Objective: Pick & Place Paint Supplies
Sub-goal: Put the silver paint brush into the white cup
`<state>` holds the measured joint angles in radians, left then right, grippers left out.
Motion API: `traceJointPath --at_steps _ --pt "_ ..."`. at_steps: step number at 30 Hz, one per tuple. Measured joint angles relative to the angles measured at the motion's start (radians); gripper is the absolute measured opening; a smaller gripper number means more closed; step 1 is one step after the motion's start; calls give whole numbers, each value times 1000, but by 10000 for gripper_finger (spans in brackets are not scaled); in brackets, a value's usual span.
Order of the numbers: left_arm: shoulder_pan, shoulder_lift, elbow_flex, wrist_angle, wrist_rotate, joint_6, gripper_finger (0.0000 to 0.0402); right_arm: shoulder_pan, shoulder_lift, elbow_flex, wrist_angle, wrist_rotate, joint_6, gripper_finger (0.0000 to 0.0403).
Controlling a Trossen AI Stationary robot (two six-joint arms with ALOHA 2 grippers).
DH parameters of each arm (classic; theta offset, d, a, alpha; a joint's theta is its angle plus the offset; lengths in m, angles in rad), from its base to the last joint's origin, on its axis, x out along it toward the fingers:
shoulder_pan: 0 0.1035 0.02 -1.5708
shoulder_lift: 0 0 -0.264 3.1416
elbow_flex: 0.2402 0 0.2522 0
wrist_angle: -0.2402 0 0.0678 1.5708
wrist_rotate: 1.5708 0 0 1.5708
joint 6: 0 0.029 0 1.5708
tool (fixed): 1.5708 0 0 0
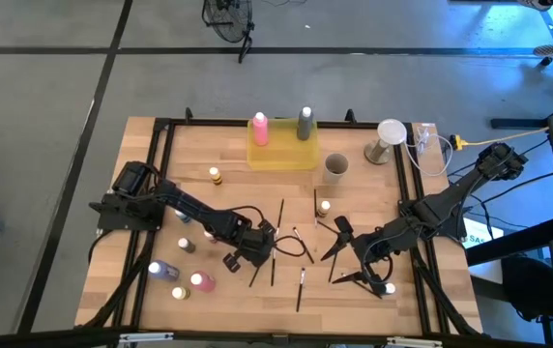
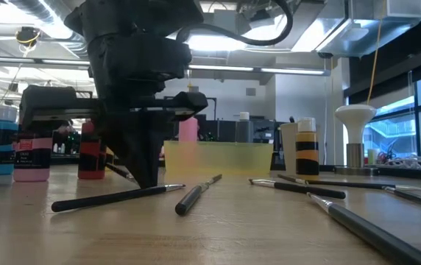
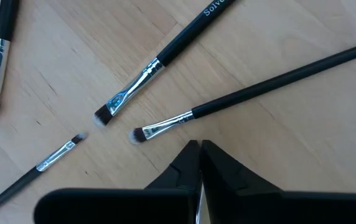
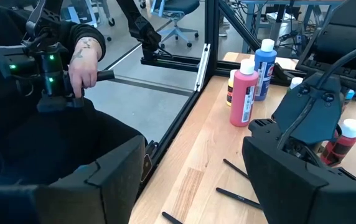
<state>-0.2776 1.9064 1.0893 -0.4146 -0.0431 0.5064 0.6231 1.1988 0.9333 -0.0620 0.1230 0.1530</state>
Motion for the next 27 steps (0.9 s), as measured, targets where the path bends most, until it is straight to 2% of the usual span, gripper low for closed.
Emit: traceJointPath --at_steps 8,16,19,24,27 --pt "-22 -9 40 -35 -49 4 3 0 0 0 0 0 -1 273" --pt "-54 -39 242 -197 -216 10 2 0 0 0 0 -5 1 273" --pt "-64 -69 295 -201 -177 22 2 0 1 0 -1 -5 23 273" --pt "-96 -193 332 -150 -133 39 2 0 1 0 -6 -5 24 273" --pt "-89 -289 333 -30 -26 32 2 0 1 0 1 -5 18 273"
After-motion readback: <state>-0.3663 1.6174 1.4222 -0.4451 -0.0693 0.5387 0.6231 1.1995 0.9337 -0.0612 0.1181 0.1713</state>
